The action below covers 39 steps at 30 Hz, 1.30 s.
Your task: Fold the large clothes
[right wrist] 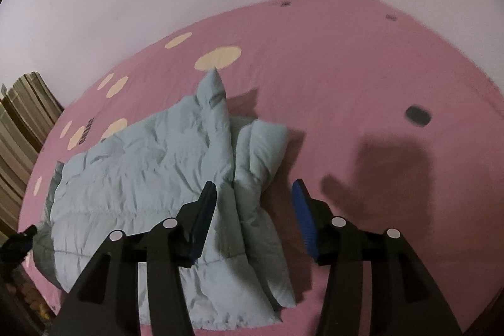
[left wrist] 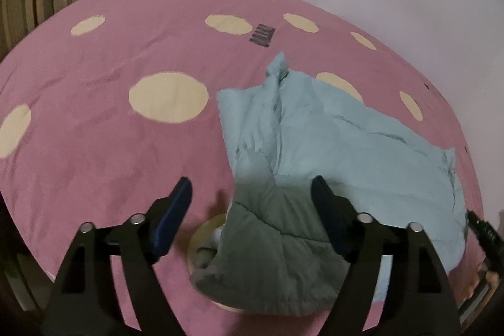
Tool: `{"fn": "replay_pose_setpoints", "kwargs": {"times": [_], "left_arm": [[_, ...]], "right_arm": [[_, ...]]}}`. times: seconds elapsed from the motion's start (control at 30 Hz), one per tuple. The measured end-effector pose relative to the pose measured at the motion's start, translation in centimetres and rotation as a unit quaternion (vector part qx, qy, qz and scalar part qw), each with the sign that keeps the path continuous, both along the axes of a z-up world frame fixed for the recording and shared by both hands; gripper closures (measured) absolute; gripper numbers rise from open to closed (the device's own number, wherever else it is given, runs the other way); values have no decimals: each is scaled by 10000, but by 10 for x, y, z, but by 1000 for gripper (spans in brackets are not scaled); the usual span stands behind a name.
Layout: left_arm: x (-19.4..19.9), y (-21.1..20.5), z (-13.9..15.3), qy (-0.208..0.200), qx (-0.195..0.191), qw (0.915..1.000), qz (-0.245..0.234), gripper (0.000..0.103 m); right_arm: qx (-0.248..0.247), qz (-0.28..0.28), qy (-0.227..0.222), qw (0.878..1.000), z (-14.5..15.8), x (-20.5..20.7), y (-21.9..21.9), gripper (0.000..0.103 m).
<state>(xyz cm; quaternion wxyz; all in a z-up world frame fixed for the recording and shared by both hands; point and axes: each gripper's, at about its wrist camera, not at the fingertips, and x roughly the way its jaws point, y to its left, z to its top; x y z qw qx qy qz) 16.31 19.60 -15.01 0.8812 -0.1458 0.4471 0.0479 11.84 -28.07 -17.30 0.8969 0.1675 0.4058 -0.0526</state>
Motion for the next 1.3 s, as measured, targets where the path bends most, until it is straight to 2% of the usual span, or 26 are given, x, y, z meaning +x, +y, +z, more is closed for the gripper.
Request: {"fn": "replay_pose_setpoints", "kwargs": {"times": [0.13, 0.3, 0.4, 0.53, 0.7, 1.07, 1.3], "left_arm": [[11, 0, 8, 48, 103, 9997, -239, 22], [30, 9, 2, 269, -90, 9987, -415, 22], [38, 12, -4, 358, -62, 9983, -462, 22], [44, 11, -9, 414, -17, 9978, -527, 22], [52, 15, -13, 450, -16, 9976, -524, 22], [69, 13, -29, 624, 67, 9969, -467, 22], [81, 7, -46, 866, 92, 9951, -462, 22]], "right_arm": [[-130, 144, -97, 9998, 16, 0, 16, 53], [-147, 703, -172, 9973, 26, 12, 66, 53], [-146, 987, -164, 9949, 26, 23, 103, 54], [-268, 1403, -65, 9897, 24, 42, 157, 62], [-417, 1634, 122, 9856, 12, 55, 195, 66], [-800, 1724, 502, 9805, -33, 67, 214, 66], [-871, 1731, 480, 9799, -37, 67, 216, 66]]}}
